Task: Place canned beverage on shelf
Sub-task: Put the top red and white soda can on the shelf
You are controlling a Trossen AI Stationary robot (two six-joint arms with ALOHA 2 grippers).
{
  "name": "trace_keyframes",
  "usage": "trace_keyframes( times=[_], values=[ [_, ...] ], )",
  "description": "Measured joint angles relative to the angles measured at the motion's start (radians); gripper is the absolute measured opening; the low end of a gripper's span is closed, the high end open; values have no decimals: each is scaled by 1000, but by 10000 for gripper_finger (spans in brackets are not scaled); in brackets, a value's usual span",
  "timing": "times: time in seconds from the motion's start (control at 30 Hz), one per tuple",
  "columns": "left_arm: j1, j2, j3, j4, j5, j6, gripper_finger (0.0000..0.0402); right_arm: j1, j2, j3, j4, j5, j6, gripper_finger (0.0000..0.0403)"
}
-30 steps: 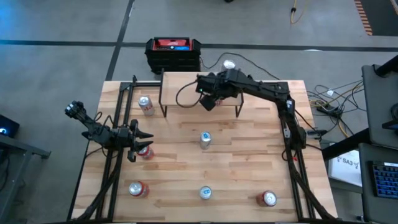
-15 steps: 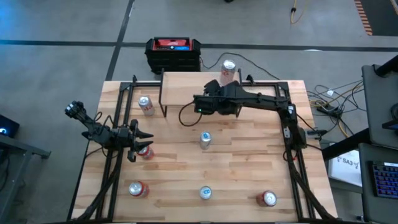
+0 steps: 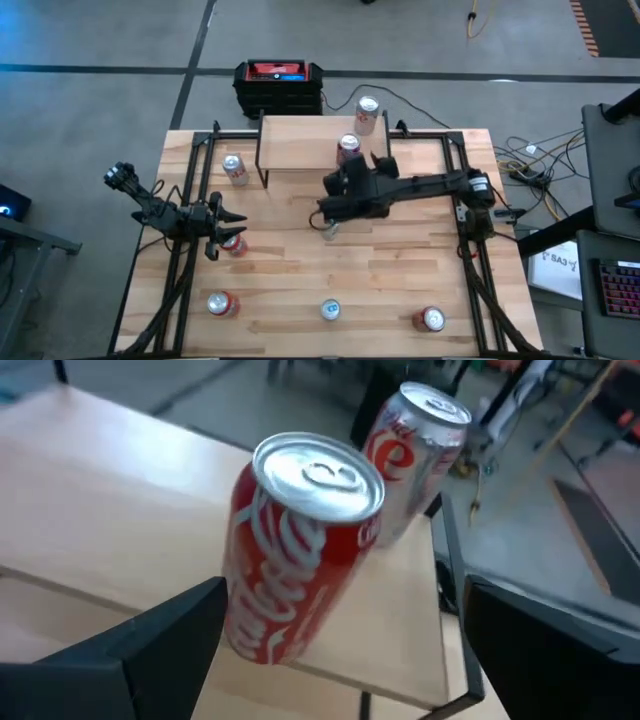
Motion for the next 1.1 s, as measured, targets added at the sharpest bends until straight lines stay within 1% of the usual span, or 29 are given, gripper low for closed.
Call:
trace_keyframes(
  times=[0.07,0.17,0.27,0.37,0.43,0.5,0.67,0.77,0.97,1.1],
  values=[
    [0,0,0,0,0,0,118,26,-3,-51,21,51,45,379],
    [0,0,0,0,0,0,118,58,-3,-114,40,96,115,379],
    [0,0,0,0,0,0,118,82,-3,-170,72,130,148,379],
    [0,0,0,0,0,0,118,107,-3,-230,114,201,190,379],
    [0,0,0,0,0,0,118,124,-3,-270,117,259,249,379],
    [0,0,0,0,0,0,118,139,-3,-314,115,294,320,379],
    [0,0,0,0,0,0,118,146,-3,-394,115,329,456,379],
    [0,0,0,0,0,0,118,146,-3,-419,118,354,495,379],
    [0,0,0,0,0,0,118,144,-3,-453,120,436,564,379],
    [0,0,0,0,0,0,118,137,-3,-484,119,446,654,379]
  ],
)
